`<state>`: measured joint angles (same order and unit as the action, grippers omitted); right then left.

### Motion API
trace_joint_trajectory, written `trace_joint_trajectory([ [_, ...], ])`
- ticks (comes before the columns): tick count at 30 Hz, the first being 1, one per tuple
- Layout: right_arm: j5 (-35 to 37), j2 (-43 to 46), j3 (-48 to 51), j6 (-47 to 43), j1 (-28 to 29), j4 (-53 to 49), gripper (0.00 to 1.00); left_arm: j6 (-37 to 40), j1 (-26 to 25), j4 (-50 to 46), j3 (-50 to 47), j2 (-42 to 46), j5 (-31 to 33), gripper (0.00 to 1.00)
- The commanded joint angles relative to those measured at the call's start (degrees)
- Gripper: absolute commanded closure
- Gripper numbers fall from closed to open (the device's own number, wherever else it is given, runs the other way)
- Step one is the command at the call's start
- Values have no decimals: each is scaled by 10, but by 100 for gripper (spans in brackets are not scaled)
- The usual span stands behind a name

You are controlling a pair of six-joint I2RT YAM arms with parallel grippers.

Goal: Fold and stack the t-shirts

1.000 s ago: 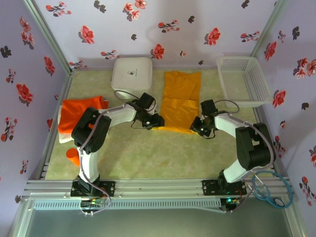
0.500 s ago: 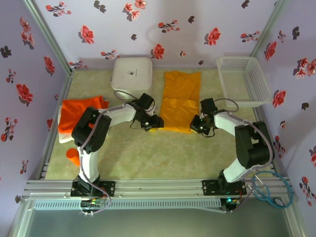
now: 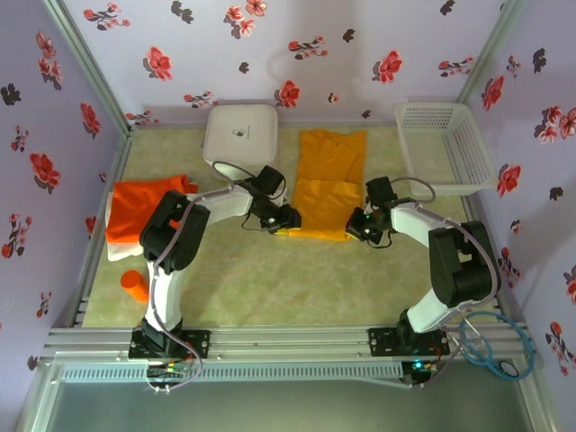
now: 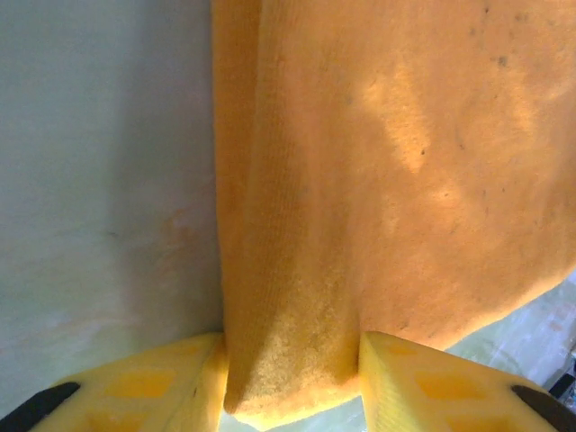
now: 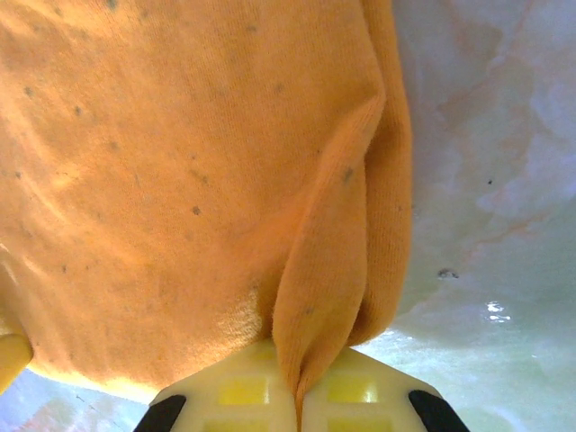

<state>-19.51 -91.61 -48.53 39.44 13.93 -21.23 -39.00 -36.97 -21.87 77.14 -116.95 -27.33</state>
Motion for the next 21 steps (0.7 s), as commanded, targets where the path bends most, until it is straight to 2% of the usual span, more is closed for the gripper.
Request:
trace_joint_trajectory([
  [1,-3,8,1,-4,-6,-1,100,-7,-7,-11,18,-12,-13,59],
  [13,-8,8,8,0,-9,9,100,-15,-13,-56,28,-26,5,62],
  [21,-18,29,20,-9,-11,14,100,-20,-15,-57,37,-22,4,88],
])
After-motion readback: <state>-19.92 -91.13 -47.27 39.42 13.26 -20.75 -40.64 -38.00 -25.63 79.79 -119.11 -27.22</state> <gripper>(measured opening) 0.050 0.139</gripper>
